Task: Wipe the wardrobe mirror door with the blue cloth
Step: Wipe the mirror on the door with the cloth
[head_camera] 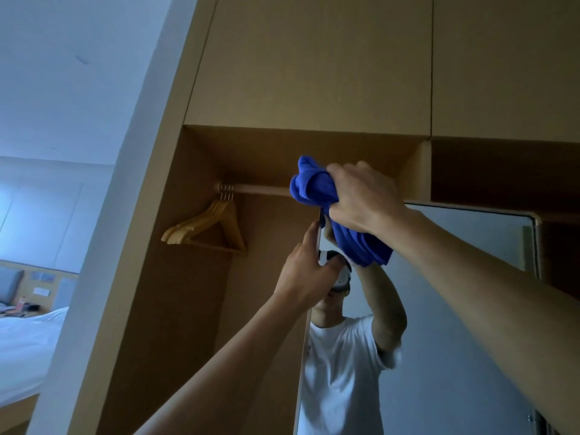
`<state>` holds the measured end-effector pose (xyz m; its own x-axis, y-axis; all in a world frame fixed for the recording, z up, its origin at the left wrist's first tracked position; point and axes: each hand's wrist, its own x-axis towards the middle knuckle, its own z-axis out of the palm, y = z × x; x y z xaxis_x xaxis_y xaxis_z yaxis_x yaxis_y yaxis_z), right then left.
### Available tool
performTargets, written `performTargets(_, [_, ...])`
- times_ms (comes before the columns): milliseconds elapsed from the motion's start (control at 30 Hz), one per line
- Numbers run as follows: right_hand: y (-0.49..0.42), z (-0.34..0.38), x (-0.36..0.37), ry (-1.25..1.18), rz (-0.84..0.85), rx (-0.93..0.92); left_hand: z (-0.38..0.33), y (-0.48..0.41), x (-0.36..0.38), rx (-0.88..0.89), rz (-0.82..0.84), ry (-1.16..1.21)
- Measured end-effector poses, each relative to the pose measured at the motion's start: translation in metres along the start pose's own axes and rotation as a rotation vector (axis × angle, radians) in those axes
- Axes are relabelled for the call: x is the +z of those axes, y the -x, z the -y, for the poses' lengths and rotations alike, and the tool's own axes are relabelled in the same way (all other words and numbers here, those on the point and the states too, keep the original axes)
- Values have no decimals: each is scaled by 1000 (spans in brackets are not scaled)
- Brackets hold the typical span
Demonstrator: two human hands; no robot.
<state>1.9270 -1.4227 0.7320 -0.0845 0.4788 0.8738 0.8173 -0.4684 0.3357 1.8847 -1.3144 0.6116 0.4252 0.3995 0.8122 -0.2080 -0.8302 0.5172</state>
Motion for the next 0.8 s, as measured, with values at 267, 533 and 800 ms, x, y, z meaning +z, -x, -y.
performTargets(267, [24,16,9,247,-67,-193,28,32,2,-186,26,229])
performTargets(533, [73,39,30,266,6,-193,64,77,21,-312,-19,380])
performTargets(800, [123,50,42,238,125,-217,68,74,2,-556,-57,840])
